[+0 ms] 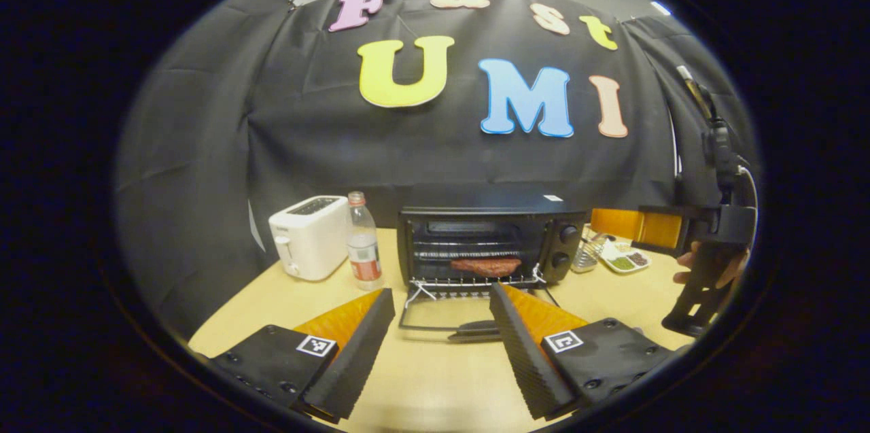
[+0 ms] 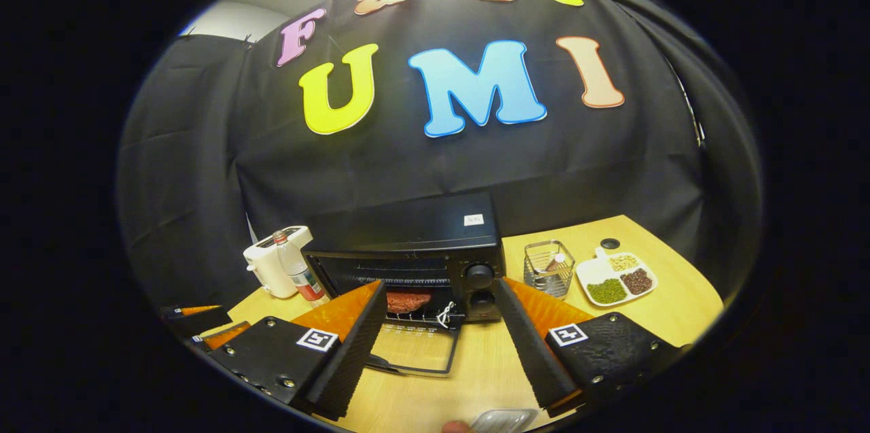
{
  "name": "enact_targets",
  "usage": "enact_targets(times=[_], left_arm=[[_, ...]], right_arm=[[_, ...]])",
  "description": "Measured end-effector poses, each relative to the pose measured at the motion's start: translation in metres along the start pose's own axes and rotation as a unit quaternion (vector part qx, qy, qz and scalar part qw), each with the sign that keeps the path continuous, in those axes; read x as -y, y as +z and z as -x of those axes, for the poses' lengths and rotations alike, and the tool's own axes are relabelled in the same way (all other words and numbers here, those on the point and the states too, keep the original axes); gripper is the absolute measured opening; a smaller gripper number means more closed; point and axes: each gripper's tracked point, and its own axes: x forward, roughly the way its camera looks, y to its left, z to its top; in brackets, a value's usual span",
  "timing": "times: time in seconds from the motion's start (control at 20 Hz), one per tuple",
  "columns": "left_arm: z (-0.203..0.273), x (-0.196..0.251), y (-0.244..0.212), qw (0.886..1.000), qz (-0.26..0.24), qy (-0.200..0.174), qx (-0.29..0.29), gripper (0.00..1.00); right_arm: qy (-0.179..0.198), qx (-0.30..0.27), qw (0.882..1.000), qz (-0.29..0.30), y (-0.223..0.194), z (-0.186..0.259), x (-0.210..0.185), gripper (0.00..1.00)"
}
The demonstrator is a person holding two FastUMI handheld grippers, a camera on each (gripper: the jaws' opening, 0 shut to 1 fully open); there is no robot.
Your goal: Open the electric oven with the left hand, put the food in, and close the electric oven.
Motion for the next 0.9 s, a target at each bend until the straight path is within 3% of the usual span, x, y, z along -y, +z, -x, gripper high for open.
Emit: enact_targets(times=[0.25, 0.3, 0.45, 0.5, 0.7, 0.75, 0.9], left_arm=[[-0.01, 0.029, -0.034, 0.999, -0.005, -0.024, -0.048, 0.96], [-0.014, 0.035, -0.042, 0.998, -0.006, -0.029, -0.059, 1.0], [-0.026, 0.05, -0.066, 0.995, 0.003, -0.042, -0.095, 0.92], [-0.029, 0.054, -0.075, 0.993, 0.008, -0.047, -0.109, 1.0], [-0.049, 0.068, -0.112, 0.984, 0.022, -0.051, -0.168, 0.92], [-0.056, 0.069, -0.119, 0.983, 0.02, -0.051, -0.178, 1.0], [-0.072, 0.071, -0.137, 0.978, 0.005, -0.05, -0.201, 0.92]], right_arm=[[-0.02, 0.03, 0.999, 0.021, 0.015, 0.032, 0.025, 0.97], [-0.023, 0.036, 0.999, 0.028, 0.018, 0.039, 0.03, 0.97], [-0.037, 0.048, 0.997, 0.047, 0.024, 0.059, 0.043, 0.97], [-0.043, 0.052, 0.996, 0.051, 0.027, 0.065, 0.047, 0.97], [-0.061, 0.058, 0.995, 0.062, 0.031, 0.087, 0.06, 0.97], [-0.067, 0.056, 0.994, 0.065, 0.031, 0.092, 0.064, 0.97], [-0.086, 0.049, 0.992, 0.078, 0.029, 0.105, 0.076, 0.97]])
